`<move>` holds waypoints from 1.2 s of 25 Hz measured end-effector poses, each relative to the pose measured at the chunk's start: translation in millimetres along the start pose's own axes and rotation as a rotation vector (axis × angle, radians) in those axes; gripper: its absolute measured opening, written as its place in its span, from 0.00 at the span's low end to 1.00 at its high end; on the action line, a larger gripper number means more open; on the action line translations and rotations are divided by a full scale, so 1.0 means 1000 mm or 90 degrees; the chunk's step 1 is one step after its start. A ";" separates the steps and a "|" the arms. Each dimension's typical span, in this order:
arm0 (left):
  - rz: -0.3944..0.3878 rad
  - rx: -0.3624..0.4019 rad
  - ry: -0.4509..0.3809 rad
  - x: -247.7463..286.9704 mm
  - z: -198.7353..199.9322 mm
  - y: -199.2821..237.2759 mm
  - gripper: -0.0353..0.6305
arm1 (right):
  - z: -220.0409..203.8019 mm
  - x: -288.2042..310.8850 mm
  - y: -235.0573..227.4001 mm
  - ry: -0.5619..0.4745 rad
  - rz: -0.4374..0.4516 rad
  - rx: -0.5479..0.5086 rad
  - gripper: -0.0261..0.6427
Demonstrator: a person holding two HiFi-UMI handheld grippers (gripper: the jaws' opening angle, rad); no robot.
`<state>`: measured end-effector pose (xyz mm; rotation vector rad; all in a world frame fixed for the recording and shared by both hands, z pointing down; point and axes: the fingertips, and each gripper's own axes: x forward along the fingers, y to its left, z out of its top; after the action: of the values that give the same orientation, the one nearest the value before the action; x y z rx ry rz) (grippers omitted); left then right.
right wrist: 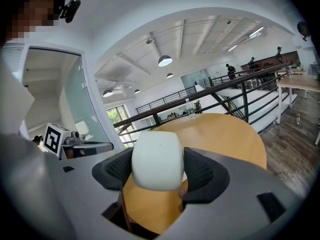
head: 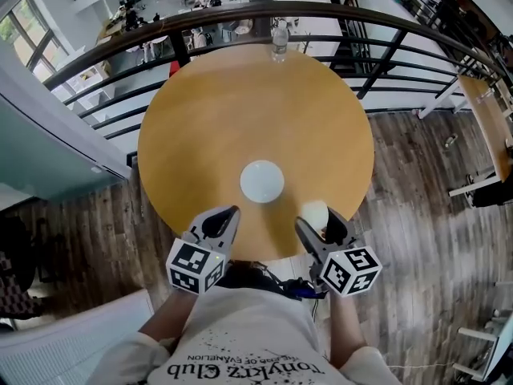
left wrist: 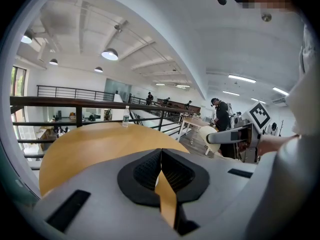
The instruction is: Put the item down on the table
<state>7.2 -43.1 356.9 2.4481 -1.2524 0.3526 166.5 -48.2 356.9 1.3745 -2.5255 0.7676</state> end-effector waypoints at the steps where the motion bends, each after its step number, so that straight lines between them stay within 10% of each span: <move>1: -0.004 0.003 0.002 0.001 0.001 0.001 0.09 | 0.000 0.000 0.000 -0.002 -0.003 0.002 0.52; 30: -0.058 -0.011 0.046 0.050 -0.008 0.060 0.09 | -0.027 0.061 -0.016 0.087 -0.066 0.011 0.52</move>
<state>-13.8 -108.0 395.0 2.4450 -1.1059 0.3997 142.7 -86.5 409.1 1.3959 -2.3310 0.8348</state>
